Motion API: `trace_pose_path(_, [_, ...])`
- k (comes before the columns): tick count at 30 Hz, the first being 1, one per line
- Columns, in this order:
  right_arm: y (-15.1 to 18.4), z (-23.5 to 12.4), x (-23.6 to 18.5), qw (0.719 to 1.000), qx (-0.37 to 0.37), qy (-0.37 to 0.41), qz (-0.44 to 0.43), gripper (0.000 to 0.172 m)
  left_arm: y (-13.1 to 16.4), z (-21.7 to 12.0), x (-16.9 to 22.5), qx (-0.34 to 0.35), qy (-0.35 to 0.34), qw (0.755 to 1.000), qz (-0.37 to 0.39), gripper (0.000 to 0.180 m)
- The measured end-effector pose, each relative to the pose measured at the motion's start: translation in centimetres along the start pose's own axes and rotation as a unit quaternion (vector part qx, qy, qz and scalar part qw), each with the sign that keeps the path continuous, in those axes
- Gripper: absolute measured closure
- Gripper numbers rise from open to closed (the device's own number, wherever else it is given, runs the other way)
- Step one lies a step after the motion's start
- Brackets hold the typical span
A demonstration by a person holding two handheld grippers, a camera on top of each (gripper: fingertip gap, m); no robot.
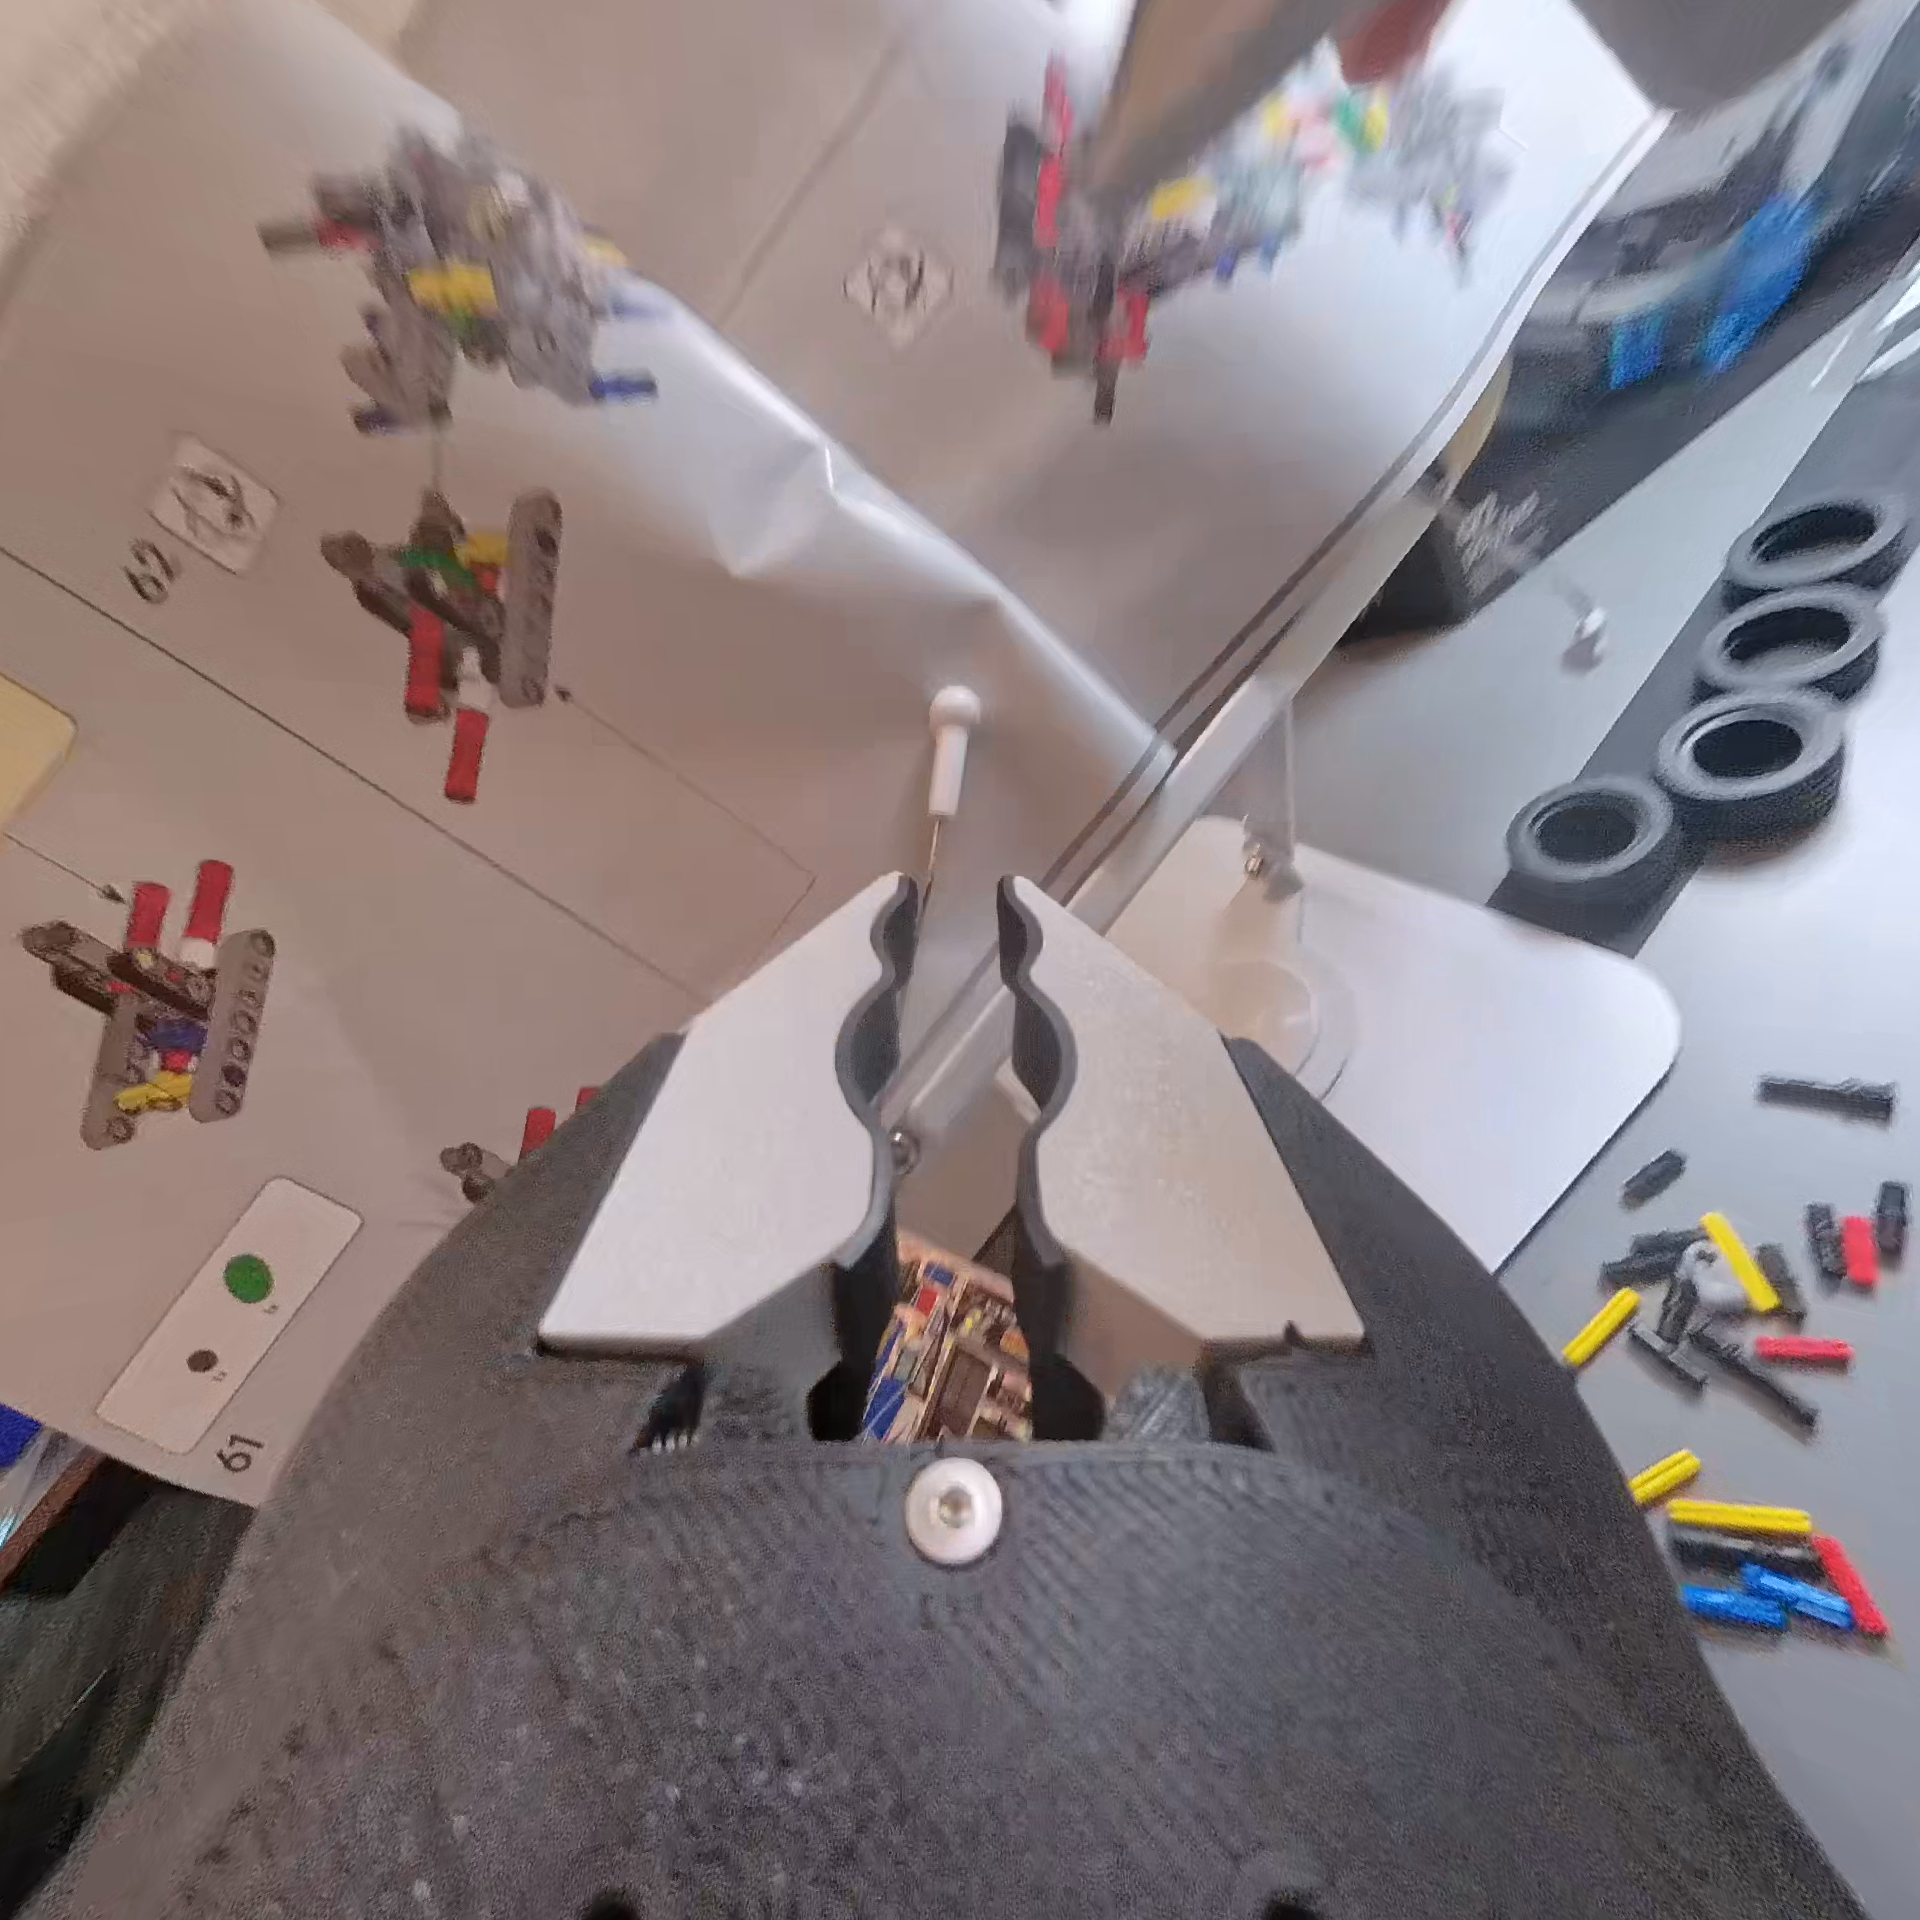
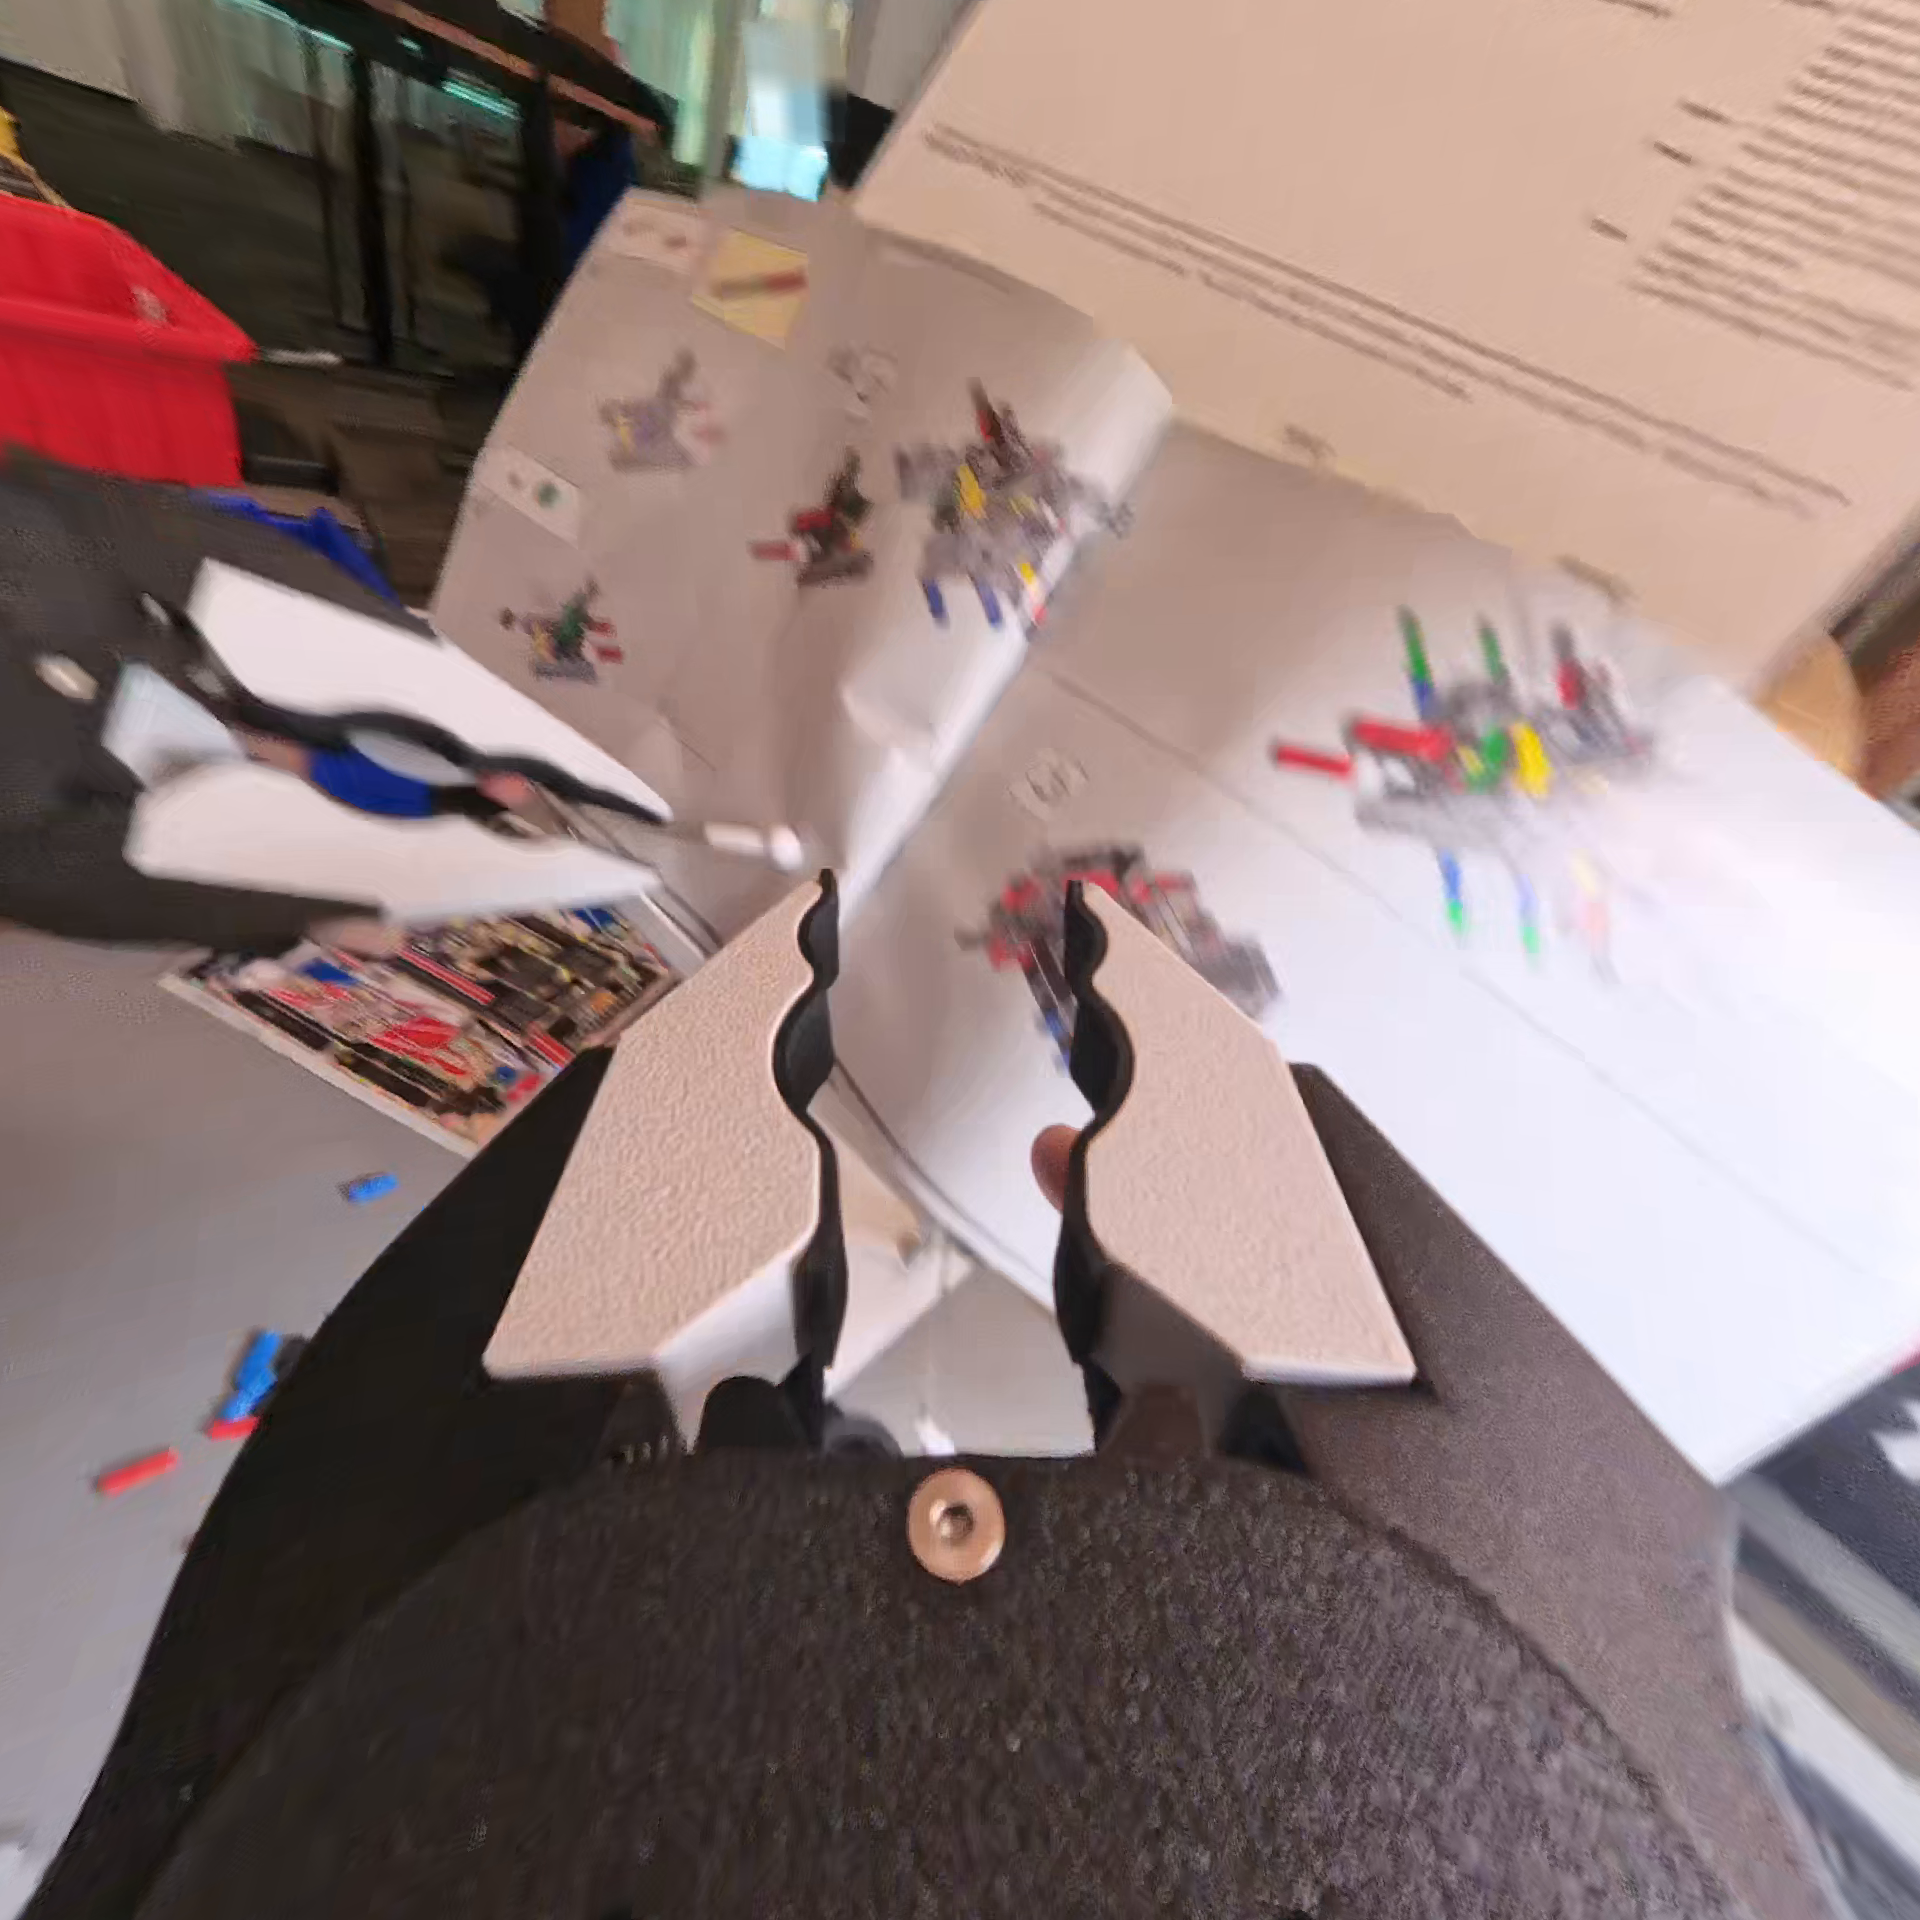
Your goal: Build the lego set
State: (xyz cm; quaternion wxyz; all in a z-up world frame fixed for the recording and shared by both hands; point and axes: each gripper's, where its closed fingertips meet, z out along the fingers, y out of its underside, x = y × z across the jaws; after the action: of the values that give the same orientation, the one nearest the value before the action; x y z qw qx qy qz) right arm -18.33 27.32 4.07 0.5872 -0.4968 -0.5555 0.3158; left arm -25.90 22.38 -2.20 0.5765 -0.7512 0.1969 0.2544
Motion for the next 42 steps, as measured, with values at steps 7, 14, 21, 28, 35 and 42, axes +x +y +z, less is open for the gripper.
trace_pose_path(7, [12.6,-2.2,-0.1,0.990,-0.114,0.060,-0.052,0.145,-4.5,3.0,4.1,0.005,0.030,0.999,0.022,0.179])
trace_pose_path(14, [15.1,-0.8,1.5,0.963,-0.162,0.141,-0.162,0.172,-3.5,6.0,4.3,-0.048,-0.008,0.998,0.027,0.180])
trace_pose_path(21, [12.6,-2.6,3.4,0.855,-0.217,0.206,-0.422,0.172,-3.2,6.5,4.1,-0.075,-0.024,0.996,0.040,0.180])
trace_pose_path(28, [11.0,-1.8,5.0,0.805,-0.240,0.187,-0.510,0.169,-3.1,6.4,4.1,-0.076,-0.016,0.996,0.038,0.180])
trace_pose_path(35, [11.6,-1.5,5.1,0.832,-0.220,0.184,-0.475,0.169,-3.1,6.4,4.1,-0.071,-0.016,0.997,0.033,0.180])
trace_pose_path(42, [11.8,-1.6,5.0,0.833,-0.214,0.183,-0.476,0.169,-3.1,6.4,4.1,-0.071,-0.011,0.997,0.020,0.180])
